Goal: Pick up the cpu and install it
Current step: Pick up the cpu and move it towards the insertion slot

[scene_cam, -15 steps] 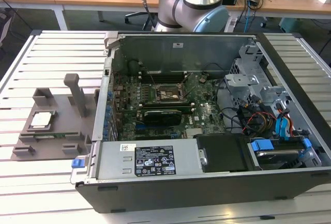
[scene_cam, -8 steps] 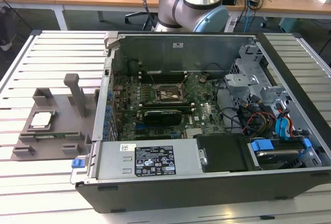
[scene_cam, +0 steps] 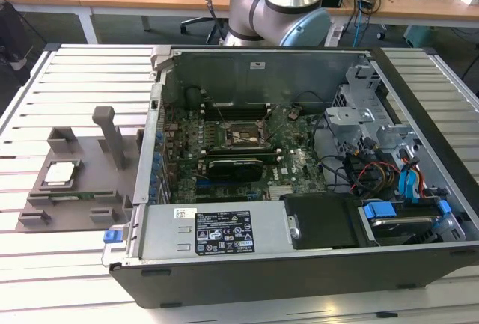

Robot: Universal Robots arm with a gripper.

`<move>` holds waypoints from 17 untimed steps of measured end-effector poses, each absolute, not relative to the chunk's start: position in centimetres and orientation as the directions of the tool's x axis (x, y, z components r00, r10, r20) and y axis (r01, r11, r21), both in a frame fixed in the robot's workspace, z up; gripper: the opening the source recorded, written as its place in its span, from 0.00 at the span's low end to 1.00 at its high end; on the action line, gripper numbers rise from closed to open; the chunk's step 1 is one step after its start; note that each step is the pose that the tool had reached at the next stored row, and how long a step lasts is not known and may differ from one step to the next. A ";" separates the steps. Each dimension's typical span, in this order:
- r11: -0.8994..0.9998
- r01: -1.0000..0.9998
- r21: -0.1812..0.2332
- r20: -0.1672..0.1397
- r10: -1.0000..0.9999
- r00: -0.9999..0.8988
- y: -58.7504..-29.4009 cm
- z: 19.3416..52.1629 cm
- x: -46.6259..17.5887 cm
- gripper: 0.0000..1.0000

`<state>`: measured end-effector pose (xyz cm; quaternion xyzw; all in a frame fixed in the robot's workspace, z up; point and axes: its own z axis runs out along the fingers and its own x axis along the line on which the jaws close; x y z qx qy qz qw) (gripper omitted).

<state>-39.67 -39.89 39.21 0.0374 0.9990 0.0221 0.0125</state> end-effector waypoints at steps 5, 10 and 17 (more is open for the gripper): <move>0.996 0.074 0.045 -0.023 0.075 -0.997 -39.9 38.9 -39.7 0.78; 0.996 0.074 0.045 -0.023 0.075 -0.997 -39.9 38.6 -39.7 0.78; 0.996 0.074 0.045 -0.023 0.075 -0.997 -39.9 38.1 -39.7 0.78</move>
